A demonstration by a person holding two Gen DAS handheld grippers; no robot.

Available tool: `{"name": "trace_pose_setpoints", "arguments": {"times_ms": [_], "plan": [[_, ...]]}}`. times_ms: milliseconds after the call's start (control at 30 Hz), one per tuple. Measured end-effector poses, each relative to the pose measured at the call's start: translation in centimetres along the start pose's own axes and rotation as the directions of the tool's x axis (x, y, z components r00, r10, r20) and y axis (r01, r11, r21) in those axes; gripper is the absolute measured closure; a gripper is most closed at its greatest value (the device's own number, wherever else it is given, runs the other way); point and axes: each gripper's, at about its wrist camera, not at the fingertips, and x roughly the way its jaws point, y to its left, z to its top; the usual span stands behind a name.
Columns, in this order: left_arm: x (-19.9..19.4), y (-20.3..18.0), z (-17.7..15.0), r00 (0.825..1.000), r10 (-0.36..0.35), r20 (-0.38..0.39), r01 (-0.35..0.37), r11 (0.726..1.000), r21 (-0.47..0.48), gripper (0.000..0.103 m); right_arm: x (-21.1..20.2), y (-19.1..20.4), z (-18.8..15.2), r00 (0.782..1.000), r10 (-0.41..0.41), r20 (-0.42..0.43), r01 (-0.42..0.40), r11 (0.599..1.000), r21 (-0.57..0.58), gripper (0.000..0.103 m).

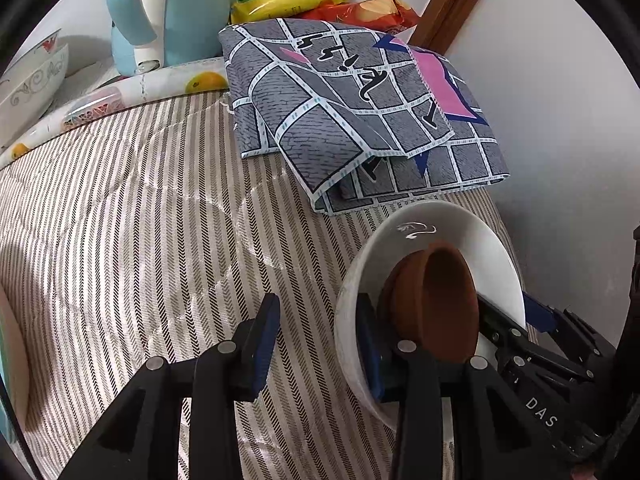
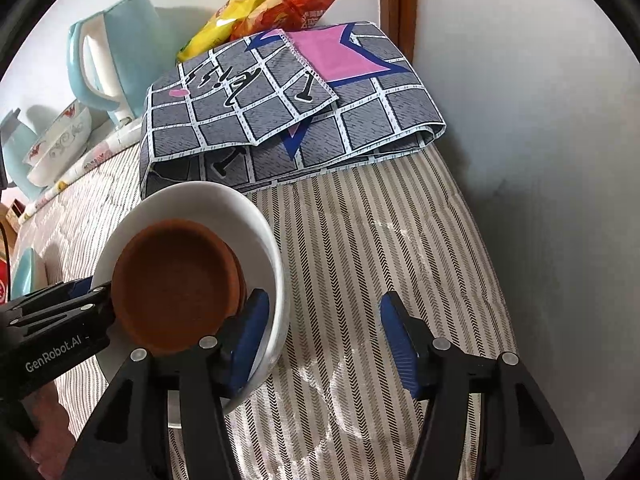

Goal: Organize plates and bowls
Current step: 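Grasp the white bowl rim with the left tool, then lift the white bowl with the left tool and carry it toward the plate stack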

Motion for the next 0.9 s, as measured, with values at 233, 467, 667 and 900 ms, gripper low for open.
{"name": "trace_pose_setpoints", "arguments": {"times_ms": [233, 467, 667, 900], "plan": [[-0.35, -0.28, -0.25, 0.999, 0.025, 0.030, -0.026, 1.000, 0.018, 0.068, 0.08, -0.13, -0.10, 1.000, 0.018, 0.001, -0.018, 0.999, 0.033, 0.046], [-0.15, -0.29, -0.03, 1.000, 0.023, 0.017, -0.023, 1.000, 0.010, 0.066, 0.21, -0.30, -0.05, 0.999, 0.034, -0.013, -0.034, 0.999, 0.028, 0.046], [-0.09, -0.26, 0.02, 1.000, 0.027, 0.009, -0.027, 1.000, 0.014, 0.066, 0.14, -0.35, -0.11, 0.999, 0.037, -0.006, -0.037, 0.998, 0.042, 0.046], [-0.03, -0.77, -0.05, 1.000, -0.001, 0.021, 0.001, 1.000, 0.027, 0.079, -0.15, 0.42, -0.08, 0.999, 0.042, 0.001, -0.042, 0.999, 0.029, 0.066]]}}
